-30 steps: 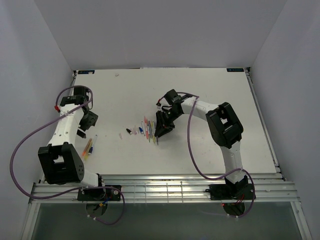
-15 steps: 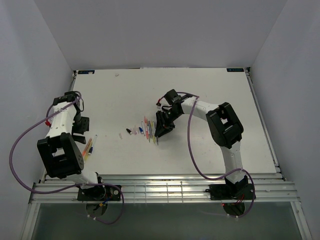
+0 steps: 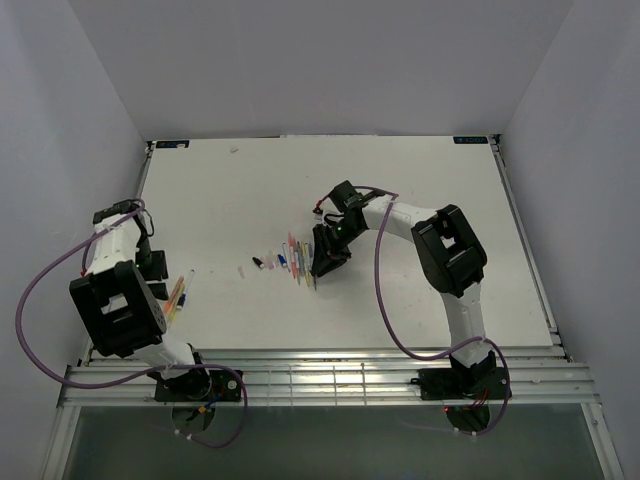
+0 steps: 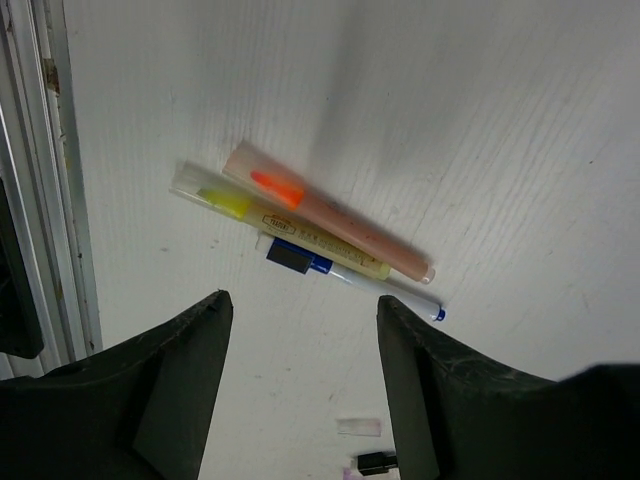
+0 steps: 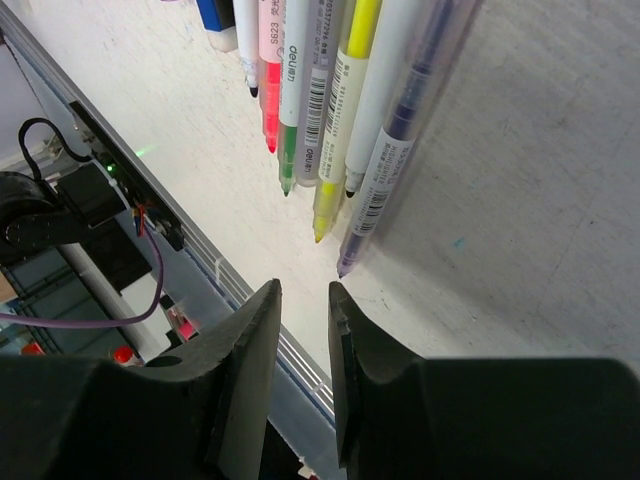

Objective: Open the pen caps

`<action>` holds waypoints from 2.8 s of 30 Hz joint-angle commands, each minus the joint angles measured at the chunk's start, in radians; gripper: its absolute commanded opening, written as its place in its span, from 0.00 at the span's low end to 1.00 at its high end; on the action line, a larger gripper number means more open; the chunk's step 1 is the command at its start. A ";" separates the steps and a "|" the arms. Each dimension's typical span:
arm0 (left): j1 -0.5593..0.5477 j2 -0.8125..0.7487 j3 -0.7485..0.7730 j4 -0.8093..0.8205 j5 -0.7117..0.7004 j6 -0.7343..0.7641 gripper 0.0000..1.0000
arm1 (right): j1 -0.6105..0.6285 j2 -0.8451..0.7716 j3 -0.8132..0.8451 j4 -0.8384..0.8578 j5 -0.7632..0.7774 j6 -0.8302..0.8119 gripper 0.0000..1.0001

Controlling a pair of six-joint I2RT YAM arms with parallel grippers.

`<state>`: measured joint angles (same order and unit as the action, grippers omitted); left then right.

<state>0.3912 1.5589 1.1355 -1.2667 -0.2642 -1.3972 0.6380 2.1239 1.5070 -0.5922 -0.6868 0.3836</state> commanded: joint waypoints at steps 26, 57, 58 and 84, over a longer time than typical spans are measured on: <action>0.037 0.053 -0.072 0.122 0.051 -0.292 0.65 | 0.003 -0.002 -0.007 0.020 -0.028 -0.017 0.31; 0.037 0.064 -0.154 0.248 0.020 -0.304 0.58 | -0.009 0.011 -0.027 0.029 -0.028 -0.015 0.30; 0.035 0.064 -0.151 0.247 0.020 -0.299 0.58 | -0.008 0.010 -0.028 0.029 -0.028 -0.015 0.30; 0.037 0.084 -0.174 0.245 -0.006 -0.296 0.46 | -0.014 0.007 -0.041 0.037 -0.030 -0.014 0.30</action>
<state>0.4229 1.6493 0.9718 -1.0153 -0.2699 -1.5764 0.6285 2.1345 1.4746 -0.5705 -0.7029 0.3836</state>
